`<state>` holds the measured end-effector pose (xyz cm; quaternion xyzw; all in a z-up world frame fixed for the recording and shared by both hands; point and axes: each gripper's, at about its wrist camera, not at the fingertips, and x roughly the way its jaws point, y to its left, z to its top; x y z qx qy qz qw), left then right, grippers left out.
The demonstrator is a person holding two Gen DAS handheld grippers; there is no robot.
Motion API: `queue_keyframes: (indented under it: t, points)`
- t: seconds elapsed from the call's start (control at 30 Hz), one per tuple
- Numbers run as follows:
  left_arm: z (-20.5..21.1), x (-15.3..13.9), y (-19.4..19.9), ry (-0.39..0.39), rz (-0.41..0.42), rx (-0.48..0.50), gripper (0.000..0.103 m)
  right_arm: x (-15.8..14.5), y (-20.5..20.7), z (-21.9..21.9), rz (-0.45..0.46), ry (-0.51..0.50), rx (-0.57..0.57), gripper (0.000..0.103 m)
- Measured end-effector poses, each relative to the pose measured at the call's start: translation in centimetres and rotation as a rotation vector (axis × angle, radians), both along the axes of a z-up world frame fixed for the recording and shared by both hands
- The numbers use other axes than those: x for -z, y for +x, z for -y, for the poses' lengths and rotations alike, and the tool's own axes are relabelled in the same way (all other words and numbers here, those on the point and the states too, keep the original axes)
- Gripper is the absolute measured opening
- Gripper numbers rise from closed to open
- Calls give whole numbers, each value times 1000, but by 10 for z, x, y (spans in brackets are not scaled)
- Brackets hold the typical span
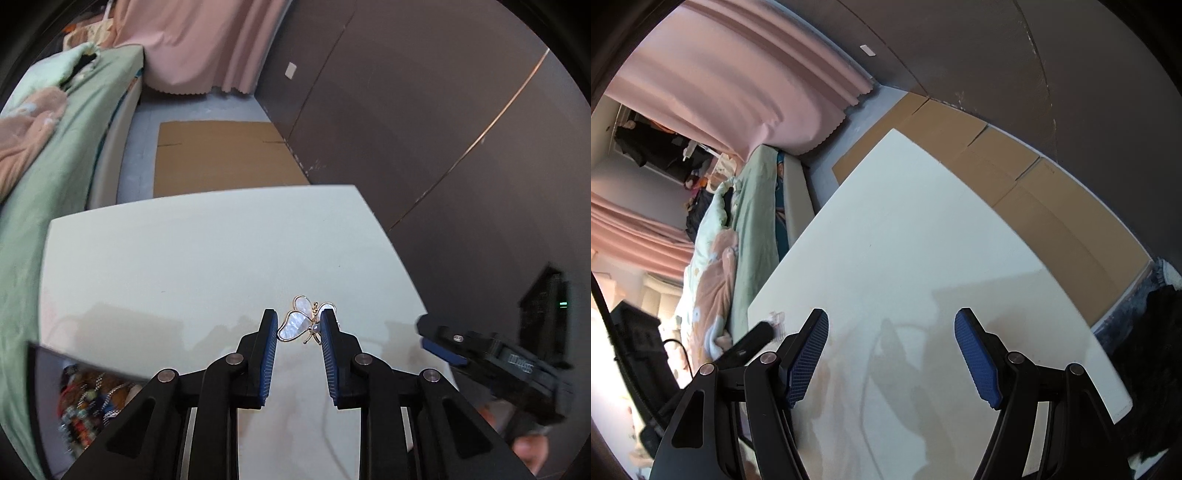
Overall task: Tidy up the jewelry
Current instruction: 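Carry the butterfly charm into the box and open the left tool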
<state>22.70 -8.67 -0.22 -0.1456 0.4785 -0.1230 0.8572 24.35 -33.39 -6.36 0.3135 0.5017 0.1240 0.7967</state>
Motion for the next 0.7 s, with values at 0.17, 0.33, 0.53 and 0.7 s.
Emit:
queue_keyframes:
  t: [0.17, 0.33, 0.53, 0.7]
  points:
    - [-29, -25, -32, -4, 61, -42, 25, 0, -2, -16, 6, 9, -39, 71]
    - [-62, -29, -65, -7, 75, -118, 25, -5, -8, -47, 30, -13, -104, 71]
    - [-85, -28, -90, 13, 74, -185, 25, -13, -17, -86, 80, -15, -185, 71]
    - [-107, -24, -107, 6, 70, -237, 26, -18, -26, -114, 114, -29, -244, 71]
